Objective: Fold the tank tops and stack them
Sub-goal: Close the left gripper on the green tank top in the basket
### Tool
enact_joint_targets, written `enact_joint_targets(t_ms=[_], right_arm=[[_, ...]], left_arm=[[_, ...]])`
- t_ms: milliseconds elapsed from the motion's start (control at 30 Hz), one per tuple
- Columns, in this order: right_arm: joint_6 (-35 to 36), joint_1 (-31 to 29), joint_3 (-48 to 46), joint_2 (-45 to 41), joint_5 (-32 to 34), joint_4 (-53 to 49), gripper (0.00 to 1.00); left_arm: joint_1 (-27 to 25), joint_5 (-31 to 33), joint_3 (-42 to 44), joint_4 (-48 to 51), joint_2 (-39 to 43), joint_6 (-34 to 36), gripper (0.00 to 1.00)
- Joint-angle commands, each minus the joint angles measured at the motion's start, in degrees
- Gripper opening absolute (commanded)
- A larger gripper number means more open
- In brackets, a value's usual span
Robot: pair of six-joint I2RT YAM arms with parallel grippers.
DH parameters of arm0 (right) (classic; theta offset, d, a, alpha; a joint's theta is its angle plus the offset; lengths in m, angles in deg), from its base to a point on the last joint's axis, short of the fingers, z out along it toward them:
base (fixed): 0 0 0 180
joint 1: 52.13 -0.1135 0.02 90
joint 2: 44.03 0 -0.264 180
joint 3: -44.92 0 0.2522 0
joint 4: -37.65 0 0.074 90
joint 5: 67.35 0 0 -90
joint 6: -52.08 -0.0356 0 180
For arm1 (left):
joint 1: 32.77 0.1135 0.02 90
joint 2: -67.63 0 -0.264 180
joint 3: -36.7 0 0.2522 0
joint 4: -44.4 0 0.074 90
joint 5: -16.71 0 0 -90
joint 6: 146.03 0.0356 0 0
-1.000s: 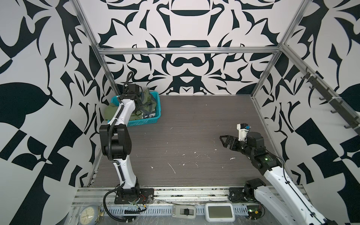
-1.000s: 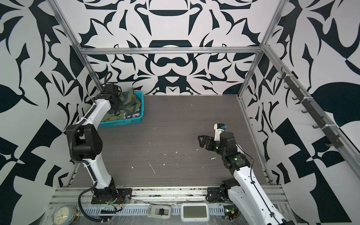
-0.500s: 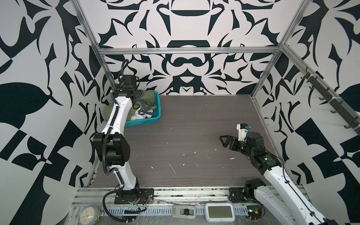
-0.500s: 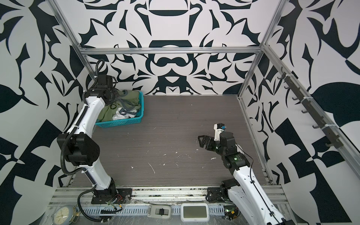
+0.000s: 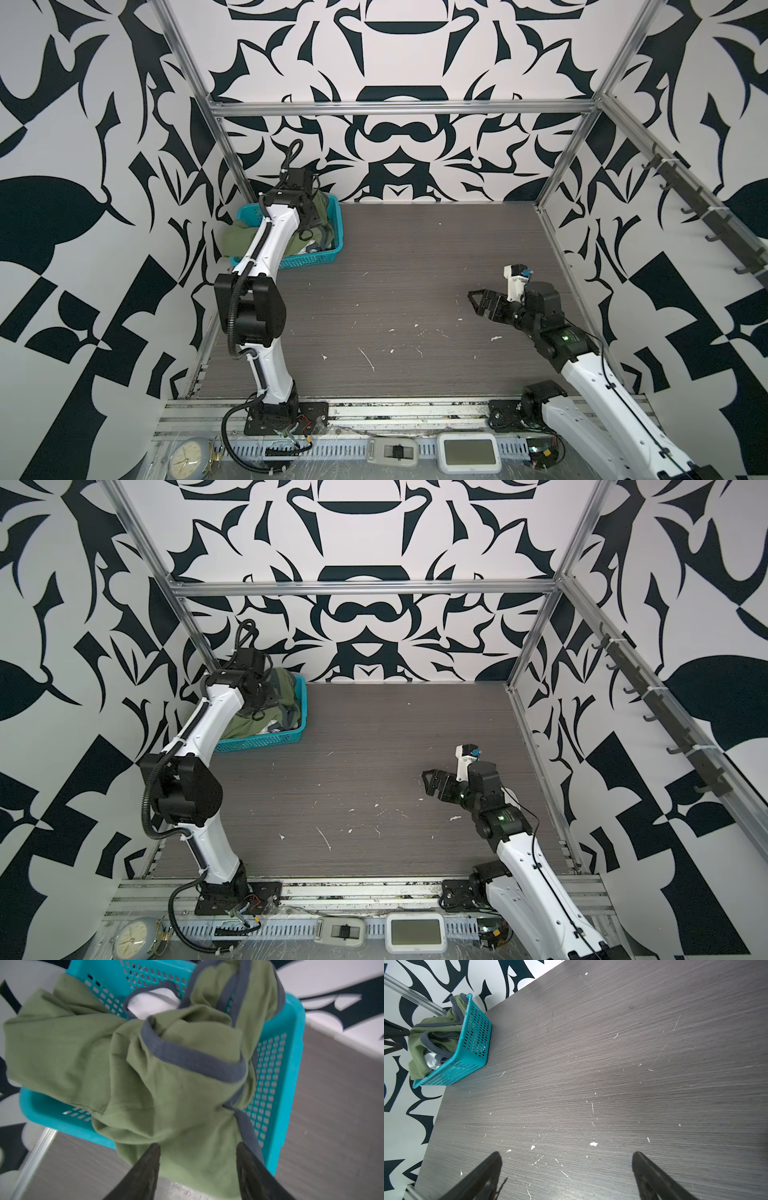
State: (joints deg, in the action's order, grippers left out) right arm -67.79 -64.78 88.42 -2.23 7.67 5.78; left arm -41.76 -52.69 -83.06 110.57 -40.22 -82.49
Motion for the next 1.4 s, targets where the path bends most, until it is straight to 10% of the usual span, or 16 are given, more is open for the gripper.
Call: enact_joint_targets(t_ms=[0,400,900,1367], right_arm=[[-0.38,-0.37,-0.43,0.03,0.4,2.47,0.99],[0.01,-0.37,-0.29,0.12,0.21,2.29,1.0],[-0.02,-0.37,-0.12,0.74,0.36,2.55,1.0],[-0.28,-0.36,-0.8,0.04,0.82,2.38,1.0]], left_arm=[[-1.35,2.78,-0.88,5.43,-0.44,0.06,0.68],[-1.64,6.57,-4.94,8.91,-6.11,0.35,0.61],[-1.64,10.28,-9.59,8.35,-3.78,1.85,0.01],[-1.56,13.43,-31.55,8.17,-2.78,7.03,0.0]])
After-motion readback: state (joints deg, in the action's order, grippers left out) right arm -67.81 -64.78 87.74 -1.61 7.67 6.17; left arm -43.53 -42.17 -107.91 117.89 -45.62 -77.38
